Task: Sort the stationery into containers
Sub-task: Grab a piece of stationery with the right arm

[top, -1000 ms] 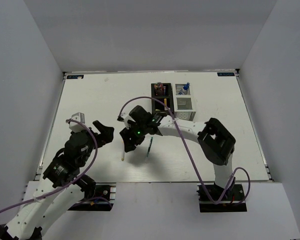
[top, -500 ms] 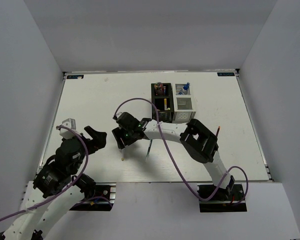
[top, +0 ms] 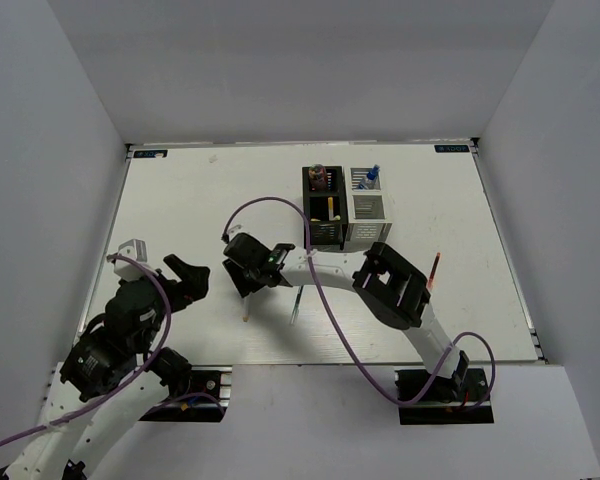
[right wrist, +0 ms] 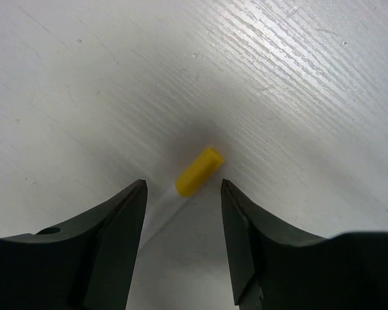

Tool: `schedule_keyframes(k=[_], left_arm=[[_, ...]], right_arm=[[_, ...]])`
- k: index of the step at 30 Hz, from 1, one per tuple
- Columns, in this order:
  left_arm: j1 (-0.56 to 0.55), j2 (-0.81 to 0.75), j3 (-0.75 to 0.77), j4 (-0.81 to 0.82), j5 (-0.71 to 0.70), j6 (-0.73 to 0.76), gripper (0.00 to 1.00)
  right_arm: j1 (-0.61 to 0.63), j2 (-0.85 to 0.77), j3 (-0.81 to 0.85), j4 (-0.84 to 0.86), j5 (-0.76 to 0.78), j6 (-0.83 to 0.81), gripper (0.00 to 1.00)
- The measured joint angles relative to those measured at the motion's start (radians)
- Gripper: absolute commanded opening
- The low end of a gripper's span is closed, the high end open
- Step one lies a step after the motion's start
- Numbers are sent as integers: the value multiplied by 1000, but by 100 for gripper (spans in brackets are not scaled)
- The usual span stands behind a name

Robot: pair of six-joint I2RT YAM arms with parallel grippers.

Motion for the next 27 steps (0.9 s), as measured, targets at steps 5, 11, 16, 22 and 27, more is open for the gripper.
schedule_keyframes(k=[5, 11, 16, 22, 27], left_arm=[[0, -26, 1, -1, 0, -3, 99], [1, -53, -7, 9, 2, -8, 99], [1, -54, -8, 10, 9, -8, 99], [1, -64, -8, 8, 13, -8, 99], [1, -67, -8, 9, 18, -15, 99]], right_arm=[[3, -23, -44, 19, 10, -41, 48], [15, -46, -81, 19, 19, -92, 41], [24, -46, -82, 16, 23, -121, 30], [21, -52, -91, 16, -16, -152, 0], [7, -59, -97, 18, -72, -184, 0]])
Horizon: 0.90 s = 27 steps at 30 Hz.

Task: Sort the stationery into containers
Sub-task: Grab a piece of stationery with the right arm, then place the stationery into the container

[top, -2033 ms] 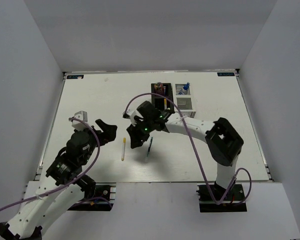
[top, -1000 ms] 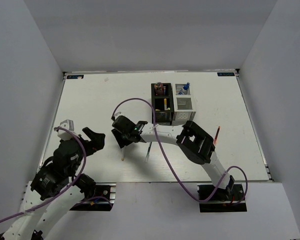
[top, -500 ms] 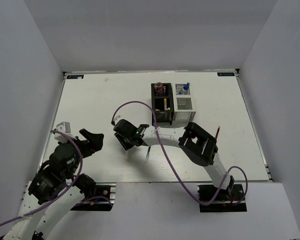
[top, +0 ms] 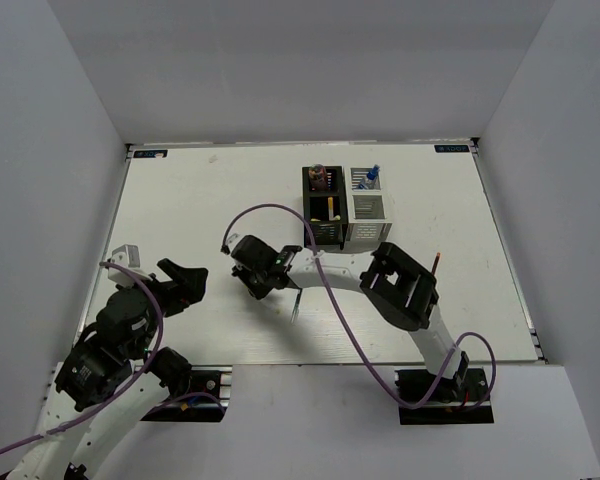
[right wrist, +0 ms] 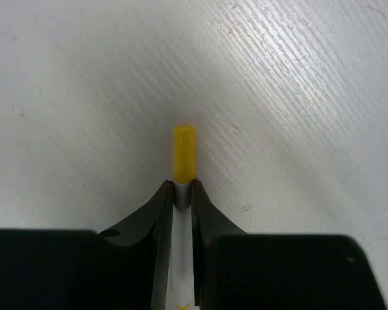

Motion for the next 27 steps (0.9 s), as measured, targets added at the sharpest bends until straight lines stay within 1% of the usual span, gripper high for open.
schedule_keyframes(k=[7, 12, 17, 22, 27], left_arm=[[0, 0, -24, 43, 26, -3, 99], [0, 3, -68, 100, 59, 1, 99], [0, 24, -111, 171, 91, 2, 99], [0, 52, -159, 249, 120, 5, 99], [0, 114, -193, 332, 154, 1, 99]], right_arm=[[-73, -22, -5, -40, -190, -47, 0], [-165, -111, -4, -37, -359, -65, 0], [-253, -234, -4, 30, -491, -70, 0], [-357, -346, -34, 142, -615, -72, 0], [-500, -385, -49, 286, -756, -63, 0]])
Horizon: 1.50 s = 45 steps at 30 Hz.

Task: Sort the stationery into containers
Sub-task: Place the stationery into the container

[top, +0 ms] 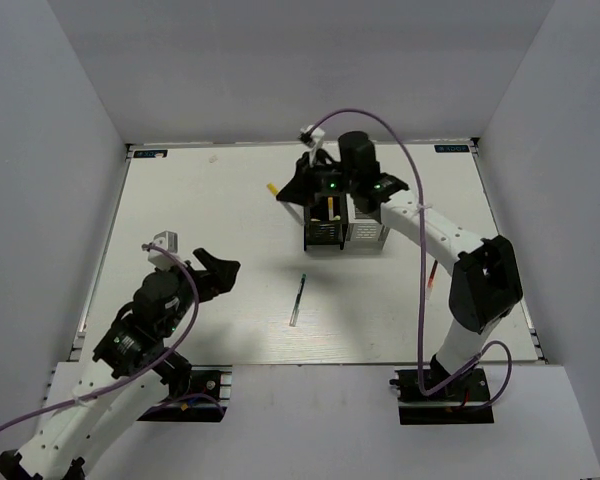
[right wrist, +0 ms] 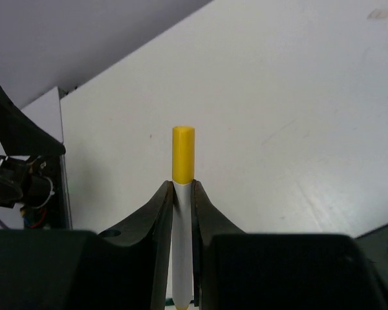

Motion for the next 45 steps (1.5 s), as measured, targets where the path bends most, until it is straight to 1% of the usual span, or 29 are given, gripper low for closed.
schedule_keyframes(k=[1, 6, 10, 12, 14, 19, 26, 27, 29, 30, 34, 39, 43, 45], left_arm=[[0, 14, -1, 14, 9, -1, 99], [0, 203, 2, 76, 77, -5, 99], [0, 372, 26, 97, 138, -6, 99], [0, 422, 27, 116, 164, -8, 99], [0, 443, 27, 127, 186, -8, 99], [0, 449, 27, 173, 217, -8, 99], [0, 484, 27, 194, 245, -9, 99], [0, 488, 27, 195, 248, -8, 99], [0, 496, 27, 198, 253, -8, 99], [0, 500, 27, 201, 256, -9, 99], [0, 530, 29, 216, 269, -9, 99], [0, 595, 45, 223, 296, -6, 99], [0, 638, 58, 224, 326, 6, 99], [0, 656, 66, 224, 339, 16, 99]], right_arm=[[-30, 0, 0, 27, -22, 1, 0], [-162, 8, -14, 159, -150, 7, 0], [-220, 34, -51, 275, -252, 31, 0], [-238, 69, -66, 338, -302, 48, 0], [-249, 109, -79, 383, -340, 57, 0], [-267, 179, -103, 433, -390, 61, 0], [-295, 230, -100, 484, -430, 52, 0], [-299, 236, -98, 491, -433, 49, 7], [-306, 247, -98, 499, -446, 41, 17], [-307, 253, -98, 502, -451, 37, 27], [-318, 273, -98, 504, -461, 20, 39], [-326, 275, -98, 506, -476, 10, 47], [-332, 275, -98, 507, -486, 9, 47], [-337, 273, -98, 509, -492, 13, 43]])
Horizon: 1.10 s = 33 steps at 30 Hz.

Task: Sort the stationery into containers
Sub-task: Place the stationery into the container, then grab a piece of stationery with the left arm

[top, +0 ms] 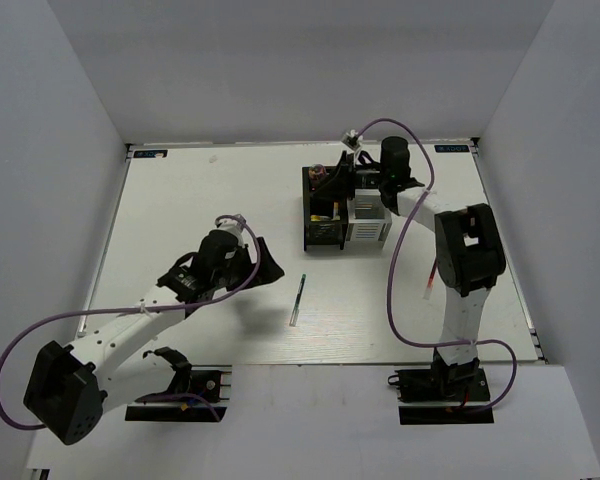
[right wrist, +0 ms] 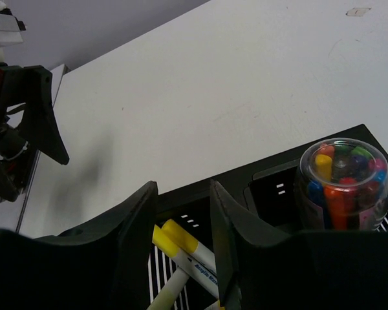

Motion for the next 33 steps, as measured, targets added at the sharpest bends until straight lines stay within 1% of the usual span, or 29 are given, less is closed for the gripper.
schedule_keyframes(k=[2, 4, 5, 6, 7, 8, 9, 10, 12, 13, 15, 17, 18, 19, 22, 28, 31, 33], left_arm=[[0, 23, 13, 3, 12, 10, 99], [-1, 52, 31, 6, 22, 23, 93], [-1, 69, 41, 9, 27, 29, 88], [-1, 87, 50, 14, 29, 37, 80], [-2, 105, 60, 14, 35, 48, 77], [-3, 127, 75, 13, 38, 61, 69], [-5, 155, 92, 11, 43, 72, 65], [-7, 185, 114, 6, 51, 87, 62], [-9, 253, 166, -8, 63, 114, 55], [-10, 285, 191, -15, 66, 127, 55], [-15, 354, 243, -26, 69, 151, 55], [-23, 403, 275, -35, 69, 171, 55], [-29, 428, 288, -40, 70, 181, 55], [-36, 448, 297, -47, 73, 188, 57], [-60, 521, 337, -73, 78, 204, 62], [-121, 649, 401, -125, 63, 212, 62], [-160, 722, 475, -183, 23, 212, 62], [-187, 771, 535, -227, -18, 209, 59]], right_arm=[[-5, -11, -1, -11, -1, -2, 39], [-6, -45, 3, -99, 40, -56, 34], [-6, -69, 11, -172, 68, -99, 30], [-4, -92, 34, -256, 111, -141, 24], [-1, -112, 66, -338, 174, -183, 21], [2, -135, 105, -421, 255, -222, 15], [5, -161, 131, -482, 326, -257, 0], [6, -196, 138, -528, 395, -286, 0], [8, -278, 123, -608, 577, -305, 0], [4, -319, 113, -640, 654, -312, 0], [-16, -385, 105, -717, 799, -322, 9], [-55, -436, 87, -784, 895, -321, 30], [-79, -457, 69, -814, 921, -320, 36], [-108, -483, 40, -838, 943, -322, 38], [-179, -555, -54, -927, 987, -322, 38], [-246, -663, -187, -1034, 1016, -323, 38], [-271, -698, -228, -1054, 1015, -322, 39], [-283, -722, -252, -1062, 1014, -322, 41]])
